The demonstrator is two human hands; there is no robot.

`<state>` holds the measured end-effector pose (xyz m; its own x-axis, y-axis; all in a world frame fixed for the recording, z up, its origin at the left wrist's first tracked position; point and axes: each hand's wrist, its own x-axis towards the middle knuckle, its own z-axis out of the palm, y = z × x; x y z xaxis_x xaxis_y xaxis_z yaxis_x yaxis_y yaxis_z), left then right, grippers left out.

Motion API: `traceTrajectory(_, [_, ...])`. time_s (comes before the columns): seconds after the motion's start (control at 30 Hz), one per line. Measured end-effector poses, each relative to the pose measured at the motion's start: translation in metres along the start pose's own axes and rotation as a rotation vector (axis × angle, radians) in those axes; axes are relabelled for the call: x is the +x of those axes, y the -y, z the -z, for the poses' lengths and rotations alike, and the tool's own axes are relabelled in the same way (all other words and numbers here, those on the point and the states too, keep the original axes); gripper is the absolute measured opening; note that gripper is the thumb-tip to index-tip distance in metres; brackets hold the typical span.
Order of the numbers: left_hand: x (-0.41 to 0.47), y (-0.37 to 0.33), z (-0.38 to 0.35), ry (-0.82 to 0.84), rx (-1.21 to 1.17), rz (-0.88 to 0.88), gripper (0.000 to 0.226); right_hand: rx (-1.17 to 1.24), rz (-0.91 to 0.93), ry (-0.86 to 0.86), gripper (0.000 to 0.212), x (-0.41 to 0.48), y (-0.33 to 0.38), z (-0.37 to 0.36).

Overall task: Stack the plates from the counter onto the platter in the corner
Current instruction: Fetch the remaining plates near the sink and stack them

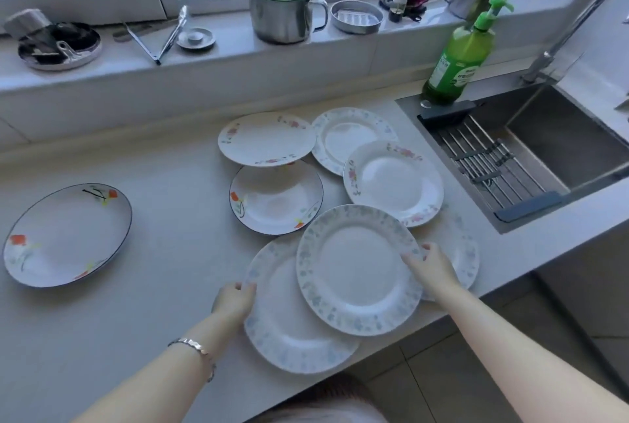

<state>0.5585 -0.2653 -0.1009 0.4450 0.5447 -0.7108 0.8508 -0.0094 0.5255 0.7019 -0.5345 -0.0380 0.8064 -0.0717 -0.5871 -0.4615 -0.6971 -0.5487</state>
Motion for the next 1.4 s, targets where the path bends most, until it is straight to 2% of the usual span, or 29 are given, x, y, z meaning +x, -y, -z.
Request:
traceTrajectory(0.17, [0.002, 0.002, -0.001, -0.024, -0.026, 0.05, 0.033, 0.275, -0.115, 0.083, 0.042, 0.016, -0.009, -0.005])
traceTrajectory(0.3, [-0.001, -0.001, -0.002, -0.048, 0.018, 0.063, 0.039, 0.399, -0.014, 0.124, 0.017, 0.013, 0.0, -0.002])
traceTrajectory(0.37, [-0.002, 0.0, -0.002, -0.069, 0.025, 0.076, 0.041, 0.501, 0.01, 0.104, 0.013, 0.01, 0.0, -0.002])
traceTrajectory(0.5, [-0.004, 0.006, -0.005, -0.109, -0.014, 0.089, 0.047, 0.585, 0.01, 0.077, 0.013, 0.006, -0.005, -0.001])
traceTrajectory(0.63, [-0.007, 0.015, -0.01, -0.103, -0.249, 0.075, 0.05, 0.598, 0.036, 0.058, 0.014, 0.004, -0.002, 0.005])
traceTrajectory(0.83, [-0.022, 0.021, -0.01, -0.155, -0.481, 0.003, 0.036, 0.701, 0.058, 0.081, 0.014, 0.001, 0.005, 0.011])
traceTrajectory(0.9, [-0.025, 0.019, -0.002, -0.185, -0.515, 0.003, 0.038, 0.727, 0.074, 0.095, 0.013, -0.002, 0.012, 0.009])
traceTrajectory(1.03, [-0.032, 0.019, 0.021, -0.255, -0.489, 0.007, 0.044, 0.757, 0.112, 0.175, 0.004, -0.009, 0.032, 0.002])
traceTrajectory(1.17, [-0.044, 0.035, 0.064, -0.339, -0.489, 0.02, 0.048, 0.783, 0.111, 0.278, 0.007, -0.017, 0.062, -0.016])
traceTrajectory(1.27, [-0.064, 0.052, 0.105, -0.426, -0.605, 0.041, 0.047, 0.802, 0.118, 0.384, 0.009, -0.03, 0.086, -0.04])
traceTrajectory(1.4, [-0.094, 0.073, 0.164, -0.657, -0.789, 0.063, 0.048, 0.792, 0.123, 0.496, 0.01, -0.062, 0.115, -0.084])
